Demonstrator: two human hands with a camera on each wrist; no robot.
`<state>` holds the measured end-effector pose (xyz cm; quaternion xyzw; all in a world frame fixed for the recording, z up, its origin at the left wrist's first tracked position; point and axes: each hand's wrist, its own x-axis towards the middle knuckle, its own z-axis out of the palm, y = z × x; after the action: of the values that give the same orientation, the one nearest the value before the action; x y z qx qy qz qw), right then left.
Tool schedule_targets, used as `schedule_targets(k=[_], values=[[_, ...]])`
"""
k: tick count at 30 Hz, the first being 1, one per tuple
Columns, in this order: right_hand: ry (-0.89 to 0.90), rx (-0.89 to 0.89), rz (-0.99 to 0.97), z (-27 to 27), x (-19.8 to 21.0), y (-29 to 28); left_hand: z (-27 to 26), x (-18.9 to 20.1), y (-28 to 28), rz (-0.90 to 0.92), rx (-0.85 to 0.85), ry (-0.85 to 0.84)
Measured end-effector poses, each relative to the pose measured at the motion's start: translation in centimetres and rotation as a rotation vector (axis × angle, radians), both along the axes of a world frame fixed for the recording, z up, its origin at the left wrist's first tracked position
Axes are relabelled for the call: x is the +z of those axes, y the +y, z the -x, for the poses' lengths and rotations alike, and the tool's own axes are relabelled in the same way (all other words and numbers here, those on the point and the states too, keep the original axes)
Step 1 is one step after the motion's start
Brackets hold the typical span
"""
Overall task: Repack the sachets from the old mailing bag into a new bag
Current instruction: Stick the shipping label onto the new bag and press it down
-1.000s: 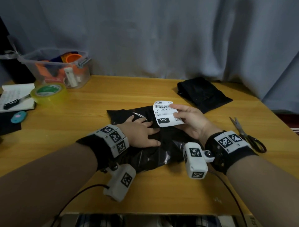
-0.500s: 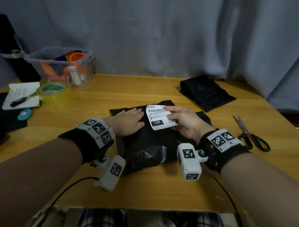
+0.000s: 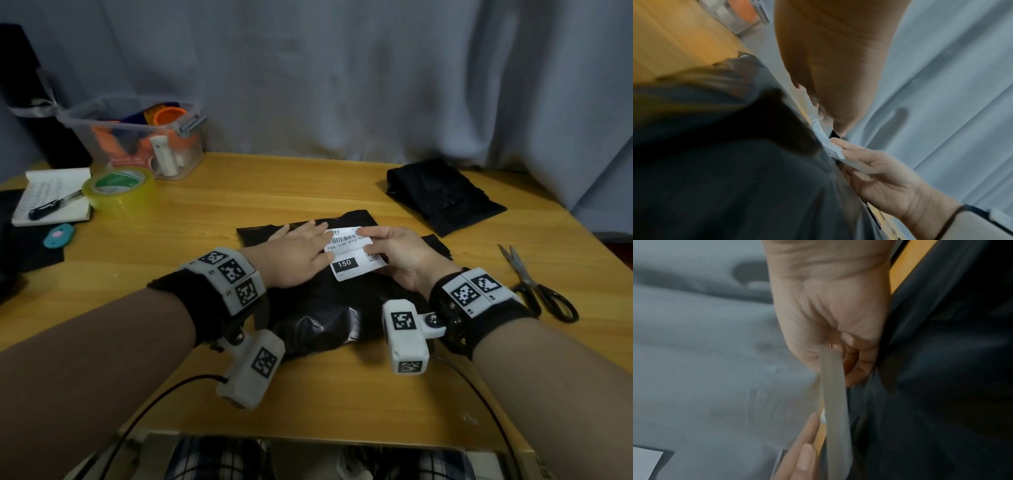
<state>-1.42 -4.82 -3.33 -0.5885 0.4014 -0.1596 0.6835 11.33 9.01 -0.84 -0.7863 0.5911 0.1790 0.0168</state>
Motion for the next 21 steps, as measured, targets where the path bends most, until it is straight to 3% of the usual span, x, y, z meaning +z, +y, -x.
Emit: schedule_targets(k=[4, 10, 14, 17, 19, 21], values=[[0.064, 0.046, 0.079, 0.1, -0.2, -0.1, 1.0, -0.3, -1.0, -0.061, -0.033, -0.022], [0.279, 0.207, 0.390, -0.2, -0.4, -0.3, 1.9, -0.7, -2.2, -0.215, -0.041, -0.092], [0.426, 0.346, 0.639, -0.4, 0.0, -0.2, 2.0, -1.4, -2.2, -0.249, -0.031, -0.163], [0.636, 0.427, 1.015, -0.5, 0.0, -0.1, 2.0, -1.8, -2.1, -0.225, -0.043, -0.177], [0.587, 0.575, 1.159, -0.9, -0.2, 0.6, 1.9, -2.0, -2.1, -0.170, -0.047, -0.173], [0.549, 0.795, 1.105, -1.2, -0.8, 1.5, 1.7, -2.4, -2.0, -0.106, -0.040, -0.173]])
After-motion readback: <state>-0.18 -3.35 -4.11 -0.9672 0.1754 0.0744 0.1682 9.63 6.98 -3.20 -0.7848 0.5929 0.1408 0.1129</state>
